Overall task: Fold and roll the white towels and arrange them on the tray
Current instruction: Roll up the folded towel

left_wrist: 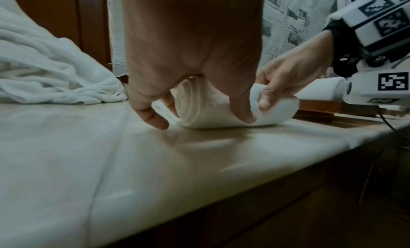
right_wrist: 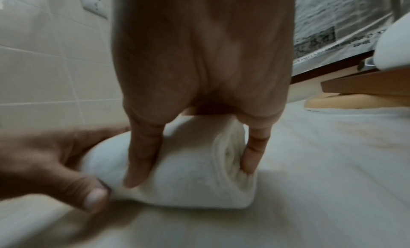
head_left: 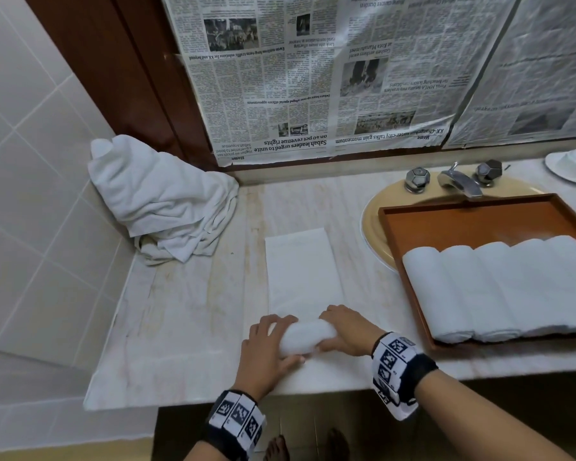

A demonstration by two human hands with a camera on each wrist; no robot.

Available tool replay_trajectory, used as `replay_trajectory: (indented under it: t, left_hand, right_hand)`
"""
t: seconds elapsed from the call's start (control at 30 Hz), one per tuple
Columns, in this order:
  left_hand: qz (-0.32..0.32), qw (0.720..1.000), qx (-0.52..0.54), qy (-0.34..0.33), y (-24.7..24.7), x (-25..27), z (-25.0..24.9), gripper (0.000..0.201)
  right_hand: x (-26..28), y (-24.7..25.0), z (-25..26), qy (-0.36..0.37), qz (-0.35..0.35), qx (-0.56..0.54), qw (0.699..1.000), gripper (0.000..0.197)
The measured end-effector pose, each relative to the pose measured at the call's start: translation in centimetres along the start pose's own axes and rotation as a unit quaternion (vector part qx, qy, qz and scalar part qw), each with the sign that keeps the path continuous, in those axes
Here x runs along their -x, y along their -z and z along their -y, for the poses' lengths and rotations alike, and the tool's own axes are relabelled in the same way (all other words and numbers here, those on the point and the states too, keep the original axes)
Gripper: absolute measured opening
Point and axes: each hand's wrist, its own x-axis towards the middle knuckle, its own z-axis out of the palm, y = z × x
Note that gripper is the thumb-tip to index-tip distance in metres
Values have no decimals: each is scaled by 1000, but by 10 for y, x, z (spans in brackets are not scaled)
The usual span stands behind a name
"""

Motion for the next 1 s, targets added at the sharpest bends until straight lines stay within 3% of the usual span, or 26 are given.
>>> replay_trajectory:
  t: [0.13,0.27,0.37,0.47,0.6,0.73,0.83,0.9,1.0]
  left_hand:
    - [73,997,24,28,11,-6,1,72]
    - [136,988,53,48,28,-21,-4,69]
    - [139,987,55,57,27,-23,-3,75]
    - [85,994,51,44,16,-11,3,82]
    - [-2,999,47,6,3,-2,2,75]
    - [44,996,68,45,11,-11,0,72]
    - [90,993,59,48,22,-21,-1,77]
    - [100,991,64,54,26,-28,-2,73]
    - [93,990,67,79,22,-29,-6,75]
  right_hand:
    - [12,3,-1,-2,47,-57,997,51]
    - [26,-19,-1,36,-124,104,986,64]
    - [24,-33,2,61,-163,166,971,64]
    - [15,-26,-1,39,-112,66,991,59]
    - [7,-7,-1,9,-39,-43,998,55]
    - [10,3,1,-6,8,-123,992,49]
    - [21,-11,1,-10,-87,20,996,61]
    - [26,-23,2,4,-149,113,982,66]
    - [23,-26,-1,15,-146,113,983,69]
